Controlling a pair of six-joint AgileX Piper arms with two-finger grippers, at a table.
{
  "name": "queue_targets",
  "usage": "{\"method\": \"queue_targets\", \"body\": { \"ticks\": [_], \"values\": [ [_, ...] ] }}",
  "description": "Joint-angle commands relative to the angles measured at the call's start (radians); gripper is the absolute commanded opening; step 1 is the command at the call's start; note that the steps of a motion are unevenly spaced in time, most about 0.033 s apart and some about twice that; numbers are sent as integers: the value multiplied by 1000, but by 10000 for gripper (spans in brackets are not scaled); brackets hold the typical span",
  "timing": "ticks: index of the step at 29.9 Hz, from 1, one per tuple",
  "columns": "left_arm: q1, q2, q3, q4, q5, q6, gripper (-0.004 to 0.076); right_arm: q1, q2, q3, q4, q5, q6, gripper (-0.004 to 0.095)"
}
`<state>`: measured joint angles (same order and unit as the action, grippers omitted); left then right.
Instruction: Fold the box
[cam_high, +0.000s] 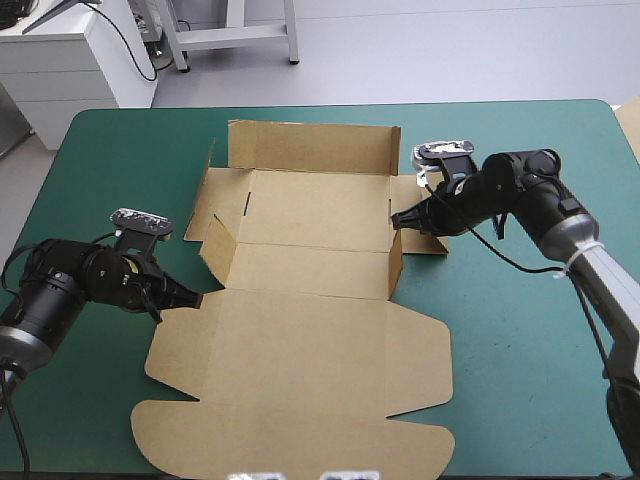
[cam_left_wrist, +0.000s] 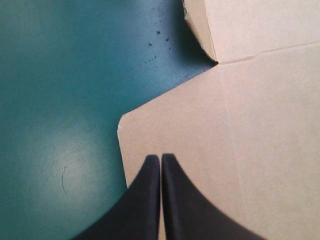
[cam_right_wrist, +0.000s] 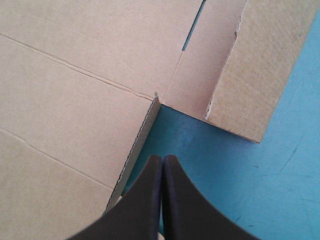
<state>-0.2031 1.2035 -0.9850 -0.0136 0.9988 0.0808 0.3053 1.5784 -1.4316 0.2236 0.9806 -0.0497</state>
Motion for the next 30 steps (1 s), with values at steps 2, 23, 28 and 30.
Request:
{"method": "queue_targets", "body": {
  "ticks": [2,23,28,30],
  "values": [
    [-2,-25,-34,-5,-24,-1,-8,56,16,-116,-88,61,80,33],
    [-2,-25,-34,-2,-10,-1,-8,117,249,-222,-35,141,148,335],
    [-2,-25,-34,3,-13,2,-8,117,245,-317,-104,237,148,335],
    [-2,-25,-34,3,-18,3,-8,117,242,-384,-133,266,163,335]
  ]
}}
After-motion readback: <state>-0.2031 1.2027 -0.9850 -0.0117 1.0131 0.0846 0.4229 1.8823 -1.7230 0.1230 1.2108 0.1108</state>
